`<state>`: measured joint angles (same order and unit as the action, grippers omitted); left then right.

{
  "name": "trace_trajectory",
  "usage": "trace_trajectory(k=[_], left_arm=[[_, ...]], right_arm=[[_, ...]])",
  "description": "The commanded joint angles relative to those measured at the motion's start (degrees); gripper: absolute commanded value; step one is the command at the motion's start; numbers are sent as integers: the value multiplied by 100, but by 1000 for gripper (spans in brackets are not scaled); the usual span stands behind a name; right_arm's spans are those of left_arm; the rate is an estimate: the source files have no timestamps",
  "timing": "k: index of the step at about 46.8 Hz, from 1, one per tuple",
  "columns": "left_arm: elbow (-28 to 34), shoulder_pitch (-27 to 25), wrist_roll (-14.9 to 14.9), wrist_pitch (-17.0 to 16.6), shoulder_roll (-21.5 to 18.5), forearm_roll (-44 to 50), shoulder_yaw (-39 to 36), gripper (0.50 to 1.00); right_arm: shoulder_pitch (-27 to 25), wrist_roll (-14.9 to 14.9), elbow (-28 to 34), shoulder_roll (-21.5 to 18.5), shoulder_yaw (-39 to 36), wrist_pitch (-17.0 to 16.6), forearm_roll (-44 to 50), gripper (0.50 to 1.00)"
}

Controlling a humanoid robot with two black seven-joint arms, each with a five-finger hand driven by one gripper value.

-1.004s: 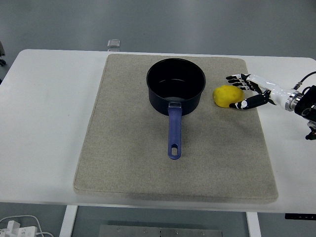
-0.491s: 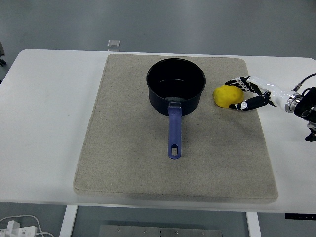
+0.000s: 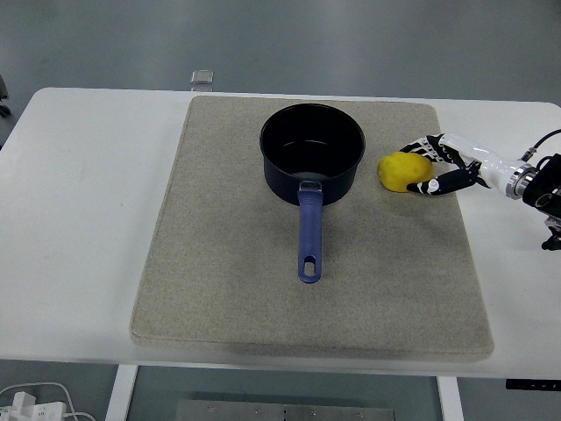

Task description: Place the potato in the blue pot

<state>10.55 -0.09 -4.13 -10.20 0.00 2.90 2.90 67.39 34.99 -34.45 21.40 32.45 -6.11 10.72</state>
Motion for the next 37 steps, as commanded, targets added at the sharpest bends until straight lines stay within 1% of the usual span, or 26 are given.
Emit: trace_trajectory(k=[1,9,12,16,23,31,37], left_arm=[[0,0,0,0,0,0,0,994],[0,0,0,0,0,0,0,992],[0,0,0,0,0,0,0,994],[0,0,0,0,0,0,0,992],[0,0,0,0,0,0,0,994],[0,0,0,0,0,0,0,992],[0,0,0,0,0,0,0,994]], right_arm=[[29,1,0,22,-2,-22,0,500],[55,1,0,84,-186,-206,35,500],[151,1,0,92,-178,-276,44,500],[301,1,0,101,-160,-303,53,500],[345,1,0,119,-151,-338,79,500],[529,1,0,119,-151,-355,79,500],[696,1,0,119,-151,-505,79,500]])
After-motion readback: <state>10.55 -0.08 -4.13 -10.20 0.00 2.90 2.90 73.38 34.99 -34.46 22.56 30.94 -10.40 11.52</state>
